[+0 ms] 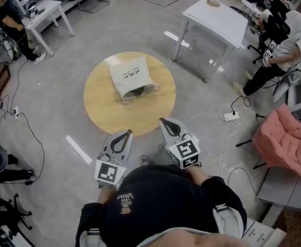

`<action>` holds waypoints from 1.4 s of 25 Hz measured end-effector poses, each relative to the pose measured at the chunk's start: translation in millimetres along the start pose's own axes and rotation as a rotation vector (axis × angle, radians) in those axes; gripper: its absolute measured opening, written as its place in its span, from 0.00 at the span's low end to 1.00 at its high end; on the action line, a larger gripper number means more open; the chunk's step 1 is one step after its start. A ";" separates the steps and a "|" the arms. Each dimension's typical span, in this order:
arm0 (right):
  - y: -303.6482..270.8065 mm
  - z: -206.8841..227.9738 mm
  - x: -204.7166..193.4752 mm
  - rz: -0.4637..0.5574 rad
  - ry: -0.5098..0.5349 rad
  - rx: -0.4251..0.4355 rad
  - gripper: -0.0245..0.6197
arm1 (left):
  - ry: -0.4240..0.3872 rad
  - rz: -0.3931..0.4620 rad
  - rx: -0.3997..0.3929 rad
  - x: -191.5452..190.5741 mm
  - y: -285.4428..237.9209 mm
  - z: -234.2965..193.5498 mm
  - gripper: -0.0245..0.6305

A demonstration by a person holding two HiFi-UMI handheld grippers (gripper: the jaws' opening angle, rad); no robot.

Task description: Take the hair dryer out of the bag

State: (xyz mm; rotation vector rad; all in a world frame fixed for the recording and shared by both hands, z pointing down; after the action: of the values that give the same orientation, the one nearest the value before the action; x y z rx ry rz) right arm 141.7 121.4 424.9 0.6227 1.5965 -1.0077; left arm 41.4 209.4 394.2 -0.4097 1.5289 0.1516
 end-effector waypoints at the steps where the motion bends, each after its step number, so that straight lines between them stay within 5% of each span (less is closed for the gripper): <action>1: -1.1 -1.1 -0.8 -0.002 0.002 -0.001 0.04 | 0.006 -0.001 -0.001 -2.0 -0.2 -1.1 0.05; 19: -38.2 55.0 -8.1 -0.036 -0.021 -0.004 0.04 | 0.021 -0.042 0.023 -7.5 -61.5 -37.2 0.05; 22: -46.2 69.0 -8.5 -0.034 -0.017 0.012 0.04 | -0.040 -0.039 0.018 -12.6 -76.2 -41.9 0.05; 26: -58.0 86.6 -9.2 -0.038 -0.007 0.042 0.04 | 0.024 -0.043 0.053 -7.2 -96.7 -43.6 0.05; 30: -68.7 102.7 -10.9 -0.045 0.002 0.071 0.04 | -0.061 -0.046 0.052 -17.0 -112.5 -51.8 0.05; 35: -82.6 118.0 -13.2 -0.045 0.016 0.114 0.04 | -0.045 -0.062 0.107 -13.4 -126.1 -56.1 0.05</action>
State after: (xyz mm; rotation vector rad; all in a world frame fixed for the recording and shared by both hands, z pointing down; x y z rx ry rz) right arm 138.0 -19.9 455.9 0.6756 1.5817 -1.1357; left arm 32.1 75.4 428.7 -0.3656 1.4708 0.0306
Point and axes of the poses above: the fingertips, and each gripper's own axes: y backward along the fingers, z to its right, x out of its top, the point moved 2 cm from there along y, backward along the fingers, and after that the axes turned 4 degrees about y, right-handed, at the moved point
